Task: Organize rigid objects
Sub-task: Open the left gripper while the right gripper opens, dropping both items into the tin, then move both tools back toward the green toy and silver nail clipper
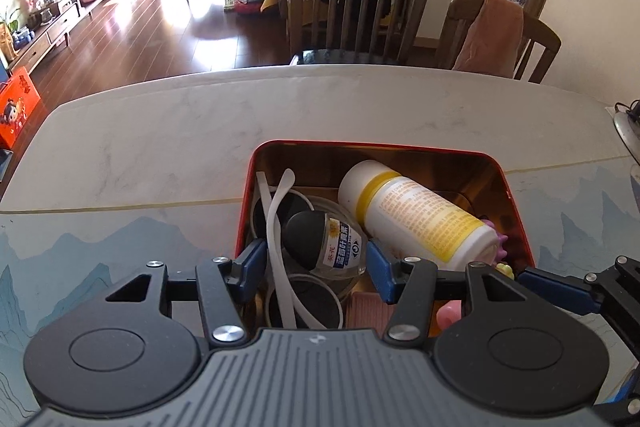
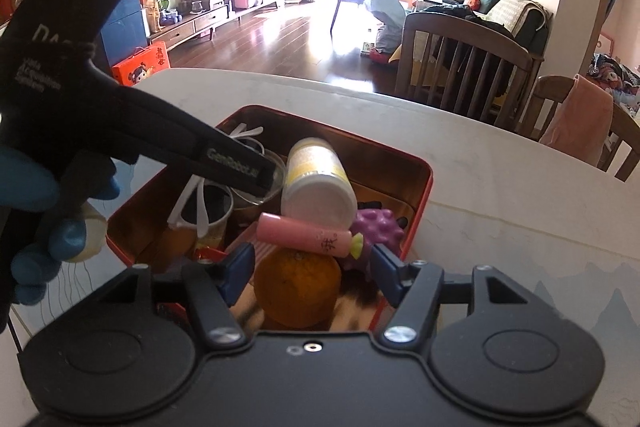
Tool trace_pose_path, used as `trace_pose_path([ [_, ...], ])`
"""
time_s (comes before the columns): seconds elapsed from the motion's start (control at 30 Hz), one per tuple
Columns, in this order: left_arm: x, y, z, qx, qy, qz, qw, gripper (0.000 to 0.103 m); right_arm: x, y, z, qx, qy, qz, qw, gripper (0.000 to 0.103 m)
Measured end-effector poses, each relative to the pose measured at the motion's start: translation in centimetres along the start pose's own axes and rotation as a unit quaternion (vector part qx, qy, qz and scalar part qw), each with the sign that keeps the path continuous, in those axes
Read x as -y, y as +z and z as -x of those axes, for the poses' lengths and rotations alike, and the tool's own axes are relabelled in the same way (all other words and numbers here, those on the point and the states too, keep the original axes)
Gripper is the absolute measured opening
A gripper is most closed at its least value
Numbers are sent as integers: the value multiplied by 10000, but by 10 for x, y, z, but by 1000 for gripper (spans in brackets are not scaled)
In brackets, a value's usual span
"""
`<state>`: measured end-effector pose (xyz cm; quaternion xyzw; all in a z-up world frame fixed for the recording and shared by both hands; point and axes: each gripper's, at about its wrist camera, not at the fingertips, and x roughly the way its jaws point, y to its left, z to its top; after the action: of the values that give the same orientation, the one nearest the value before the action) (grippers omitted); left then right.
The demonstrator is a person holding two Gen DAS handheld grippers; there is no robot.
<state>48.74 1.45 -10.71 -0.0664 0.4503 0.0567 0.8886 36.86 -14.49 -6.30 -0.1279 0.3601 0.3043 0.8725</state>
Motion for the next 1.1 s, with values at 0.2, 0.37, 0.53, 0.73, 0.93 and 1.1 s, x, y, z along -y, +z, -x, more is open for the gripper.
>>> trace_pose_path([
  [0.2, -1, -3, 18, 164, -95, 7, 9998, 62, 0, -2, 13, 73, -45, -85, 9999, 67],
  [0.37, -3, -10, 38, 266, -173, -11, 9995, 62, -1, -2, 28, 147, -31, -194, 9997, 69],
  [0.53, -6, -21, 62, 382, -273, -44, 9989, 65, -7, -4, 48, 228, -34, -224, 9995, 73],
  [0.73, -14, -38, 95, 570, -328, -138, 9977, 67, -19, -8, 69, 325, -56, -277, 9991, 77],
  [0.93, -27, -57, 126, 735, -372, -120, 9965, 74, -35, -15, 89, 393, -81, -255, 9989, 84],
  [1.1, -36, -74, 146, 839, -367, -171, 9957, 78, -50, -22, 99, 419, -72, -238, 9988, 90],
])
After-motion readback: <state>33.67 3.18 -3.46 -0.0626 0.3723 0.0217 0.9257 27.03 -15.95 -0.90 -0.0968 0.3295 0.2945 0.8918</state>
